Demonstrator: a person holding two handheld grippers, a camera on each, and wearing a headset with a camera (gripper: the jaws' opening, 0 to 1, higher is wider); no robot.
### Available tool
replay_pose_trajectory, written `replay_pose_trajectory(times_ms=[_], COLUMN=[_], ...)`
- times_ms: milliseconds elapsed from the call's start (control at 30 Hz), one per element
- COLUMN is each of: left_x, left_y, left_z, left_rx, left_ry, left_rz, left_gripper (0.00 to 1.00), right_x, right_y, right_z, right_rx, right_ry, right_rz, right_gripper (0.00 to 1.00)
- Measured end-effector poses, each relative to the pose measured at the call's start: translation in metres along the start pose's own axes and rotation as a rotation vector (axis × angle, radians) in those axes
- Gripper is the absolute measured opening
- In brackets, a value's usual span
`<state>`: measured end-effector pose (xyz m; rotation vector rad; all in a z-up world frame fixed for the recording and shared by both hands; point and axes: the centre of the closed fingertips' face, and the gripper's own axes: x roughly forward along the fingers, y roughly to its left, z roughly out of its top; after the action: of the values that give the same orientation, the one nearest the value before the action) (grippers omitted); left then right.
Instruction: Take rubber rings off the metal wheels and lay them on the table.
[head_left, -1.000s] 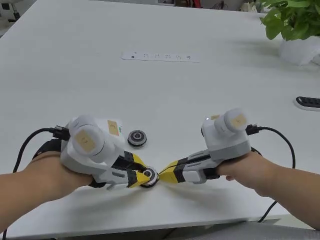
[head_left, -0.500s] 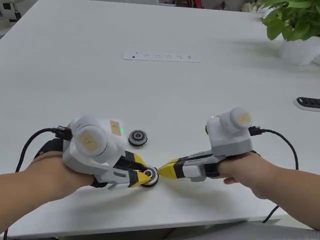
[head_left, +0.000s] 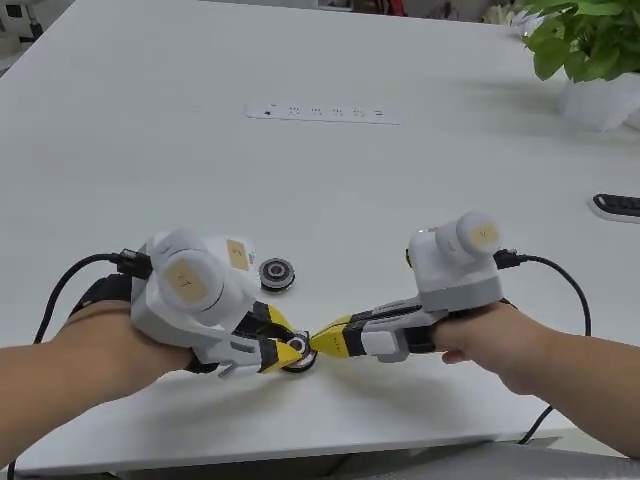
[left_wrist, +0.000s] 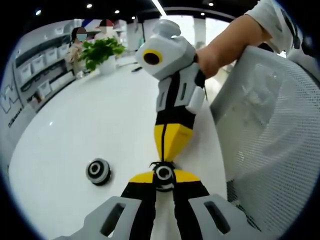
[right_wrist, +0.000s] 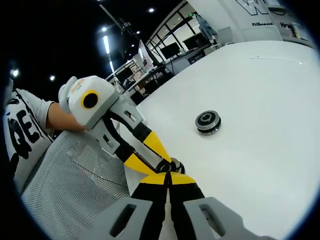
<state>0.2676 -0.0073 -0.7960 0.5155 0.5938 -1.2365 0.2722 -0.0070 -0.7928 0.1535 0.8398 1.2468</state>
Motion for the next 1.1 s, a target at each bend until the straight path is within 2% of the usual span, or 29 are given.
replay_pose_trajectory(times_ms=[567, 600, 633, 667, 700, 733, 900, 1100], left_x=[0.000, 0.000, 0.000, 0.000, 0.000, 0.000, 0.000, 0.000], left_y=[0.000, -0.001, 0.000, 0.000, 0.000, 0.000, 0.000, -0.001], left_z=[0.000, 0.000, 0.000, 0.000, 0.000, 0.000, 0.001, 0.001], left_rx=[0.001, 0.001, 0.000, 0.000, 0.002, -0.002, -0.003, 0.019], left_ry=[-0.001, -0.001, -0.002, -0.001, -0.001, -0.003, -0.009, -0.016], left_rz=[-0.002, -0.002, 0.000, 0.000, -0.001, -0.001, -0.003, -0.009], left_gripper=[0.12, 0.12, 0.12, 0.12, 0.12, 0.12, 0.12, 0.13], right_x=[0.003, 0.003, 0.005, 0.007, 0.007, 0.006, 0.004, -0.001], right_y=[0.009, 0.011, 0.026, 0.028, 0.018, 0.022, 0.011, 0.002], right_z=[0.002, 0.003, 0.009, 0.010, 0.011, 0.008, -0.003, 0.002], right_rx=[-0.015, -0.018, 0.008, -0.002, -0.101, -0.045, -0.073, -0.068], right_ry=[-0.007, -0.013, -0.037, -0.032, -0.022, -0.012, 0.013, -0.016], right_rz=[0.040, 0.051, 0.125, 0.123, 0.073, 0.088, 0.049, 0.022], right_gripper=[0.00, 0.00, 0.00, 0.00, 0.00, 0.00, 0.00, 0.00])
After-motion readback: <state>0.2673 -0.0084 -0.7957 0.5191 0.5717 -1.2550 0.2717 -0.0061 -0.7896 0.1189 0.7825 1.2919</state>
